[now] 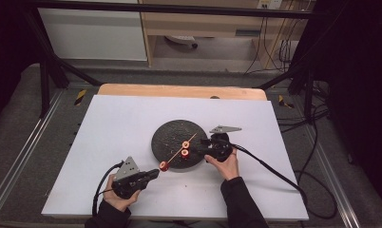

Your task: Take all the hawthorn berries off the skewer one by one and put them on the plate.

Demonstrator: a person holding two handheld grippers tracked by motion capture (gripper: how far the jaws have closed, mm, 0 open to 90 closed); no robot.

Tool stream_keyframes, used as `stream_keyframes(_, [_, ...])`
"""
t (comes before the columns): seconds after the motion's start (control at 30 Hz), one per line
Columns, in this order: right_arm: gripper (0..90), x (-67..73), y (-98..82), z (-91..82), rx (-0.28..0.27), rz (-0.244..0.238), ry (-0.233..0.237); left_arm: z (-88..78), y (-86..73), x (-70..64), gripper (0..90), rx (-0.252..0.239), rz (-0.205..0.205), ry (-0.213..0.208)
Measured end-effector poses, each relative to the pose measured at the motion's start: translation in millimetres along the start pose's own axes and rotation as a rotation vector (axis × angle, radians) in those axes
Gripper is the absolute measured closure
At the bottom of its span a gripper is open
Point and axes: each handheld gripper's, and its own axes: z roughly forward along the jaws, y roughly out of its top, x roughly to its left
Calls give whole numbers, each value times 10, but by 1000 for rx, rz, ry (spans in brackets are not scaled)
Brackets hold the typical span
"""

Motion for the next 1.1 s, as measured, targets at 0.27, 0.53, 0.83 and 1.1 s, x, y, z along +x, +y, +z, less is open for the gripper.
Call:
stream_keyframes(0.27, [82,163,-187,-168,2,-18,53,40,-1,-30,884,11,7,-2])
stream_keyframes(0.53, [65,297,-334,-194,3,4,127,119,8,-105,884,23,23,-15])
stream_keyframes(0.83, [115,379,-411,-193,4,-2,178,238,57,-229,884,30,52,-40])
stream_keyframes(1.1, [264,412,-431,-184,-12,14,239,336,70,-331,884,38,70,-58])
